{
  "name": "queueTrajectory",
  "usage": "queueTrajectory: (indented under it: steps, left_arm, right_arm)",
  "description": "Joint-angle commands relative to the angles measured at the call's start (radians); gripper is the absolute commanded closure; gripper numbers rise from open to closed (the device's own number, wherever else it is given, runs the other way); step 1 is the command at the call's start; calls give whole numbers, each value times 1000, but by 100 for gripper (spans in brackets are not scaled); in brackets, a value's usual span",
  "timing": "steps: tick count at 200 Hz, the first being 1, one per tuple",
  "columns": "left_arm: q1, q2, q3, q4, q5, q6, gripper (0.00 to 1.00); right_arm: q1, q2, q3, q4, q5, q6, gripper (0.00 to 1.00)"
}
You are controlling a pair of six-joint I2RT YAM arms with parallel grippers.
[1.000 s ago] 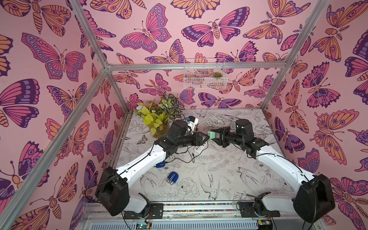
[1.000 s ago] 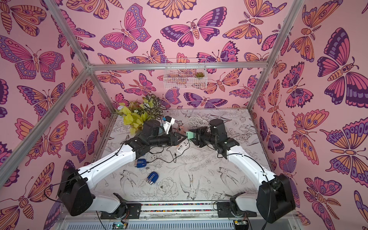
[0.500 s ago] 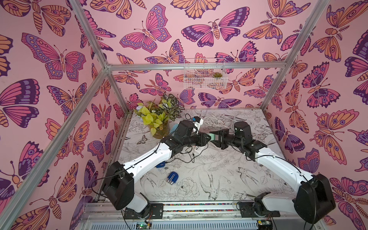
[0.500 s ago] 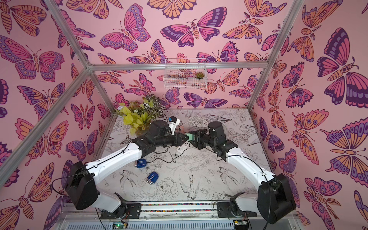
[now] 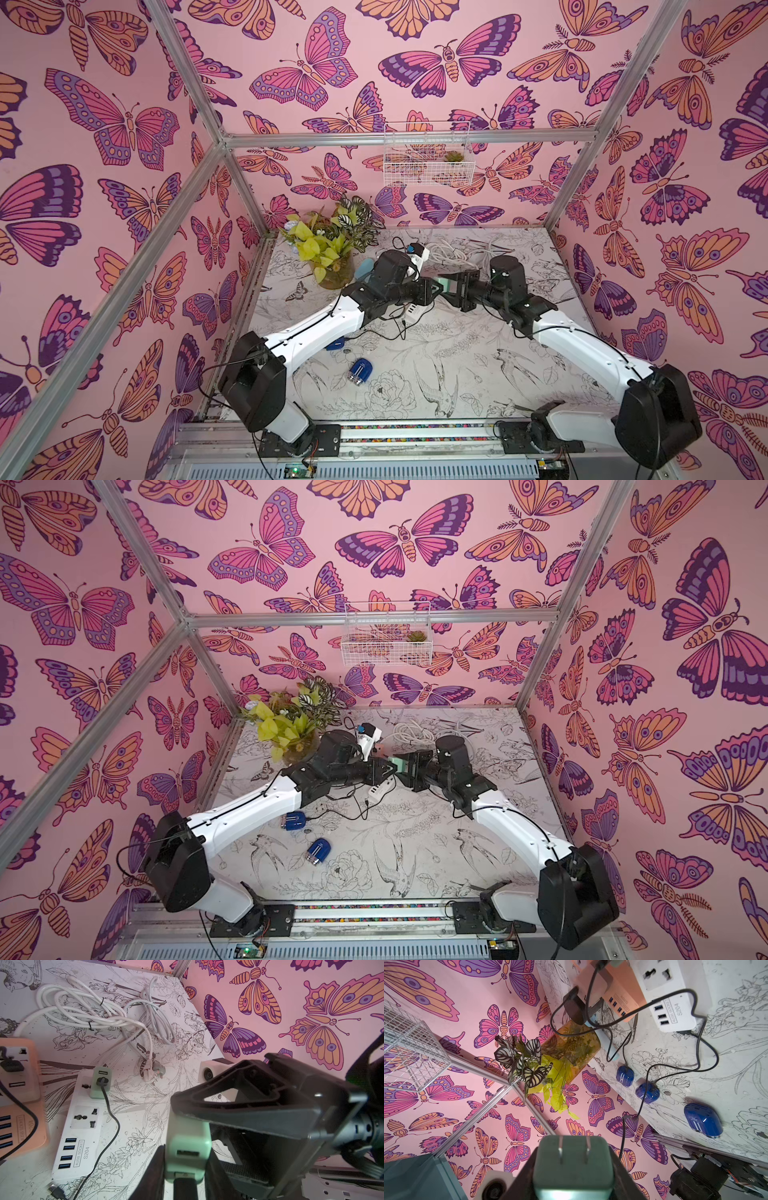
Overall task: Charge the electric shaver
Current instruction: Insert the plug into the socket.
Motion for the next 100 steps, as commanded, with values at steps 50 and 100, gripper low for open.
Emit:
queueTrajectory:
  steps: [50, 100]
  left_arm:
    - [1, 7, 25, 25, -37, -27, 100]
    - [33, -35, 33, -83, -48, 2, 100]
  right_arm:
    - [16, 2, -20, 101, -30, 29, 87]
    - [-23, -14, 25, -65, -40, -146, 34]
